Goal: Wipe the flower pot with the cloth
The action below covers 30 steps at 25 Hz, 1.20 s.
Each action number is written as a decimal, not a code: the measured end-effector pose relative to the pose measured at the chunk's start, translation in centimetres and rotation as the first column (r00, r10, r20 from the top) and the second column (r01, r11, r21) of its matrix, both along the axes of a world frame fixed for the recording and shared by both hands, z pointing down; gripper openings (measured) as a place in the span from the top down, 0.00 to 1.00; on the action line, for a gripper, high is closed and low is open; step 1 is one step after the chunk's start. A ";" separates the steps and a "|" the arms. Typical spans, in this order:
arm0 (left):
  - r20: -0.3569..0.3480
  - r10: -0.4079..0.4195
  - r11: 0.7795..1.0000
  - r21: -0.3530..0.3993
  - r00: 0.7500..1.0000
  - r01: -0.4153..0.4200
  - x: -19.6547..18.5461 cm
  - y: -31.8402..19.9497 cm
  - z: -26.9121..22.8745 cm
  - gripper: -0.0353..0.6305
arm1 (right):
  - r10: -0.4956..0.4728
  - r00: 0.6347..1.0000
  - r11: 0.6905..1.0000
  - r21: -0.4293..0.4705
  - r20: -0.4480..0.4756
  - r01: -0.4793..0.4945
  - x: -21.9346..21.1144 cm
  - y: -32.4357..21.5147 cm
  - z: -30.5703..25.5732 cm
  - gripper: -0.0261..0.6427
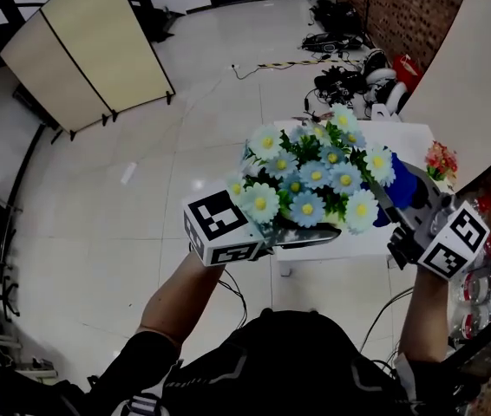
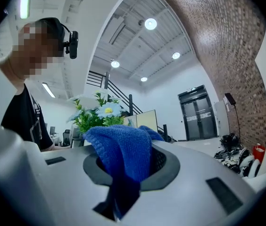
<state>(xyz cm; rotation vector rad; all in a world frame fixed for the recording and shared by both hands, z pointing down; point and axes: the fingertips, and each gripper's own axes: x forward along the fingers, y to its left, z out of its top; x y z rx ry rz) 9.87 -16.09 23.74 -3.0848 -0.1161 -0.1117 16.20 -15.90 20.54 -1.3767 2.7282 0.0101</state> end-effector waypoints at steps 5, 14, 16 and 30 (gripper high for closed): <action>0.020 -0.005 1.000 -0.008 1.000 0.005 0.2 0.5 0.3 0.11 | -0.020 1.000 1.000 0.009 0.004 0.020 -0.3 -0.2 0.0 0.85; 0.021 0.014 1.000 -0.018 1.000 -0.014 -0.3 1.1 -0.2 0.11 | -0.175 0.984 0.984 -0.031 -0.039 0.174 -2.7 -1.2 -0.4 0.85; 0.017 0.005 1.000 -0.024 1.000 -0.005 -0.3 0.7 -0.3 0.11 | -0.205 0.979 0.978 -0.032 -0.019 0.204 -2.8 -0.8 -0.6 0.85; 0.023 -0.057 0.998 -0.007 0.998 0.058 -0.4 -1.1 -0.6 0.11 | -0.305 0.952 0.952 -0.026 -0.029 0.305 -7.2 4.3 -1.2 0.85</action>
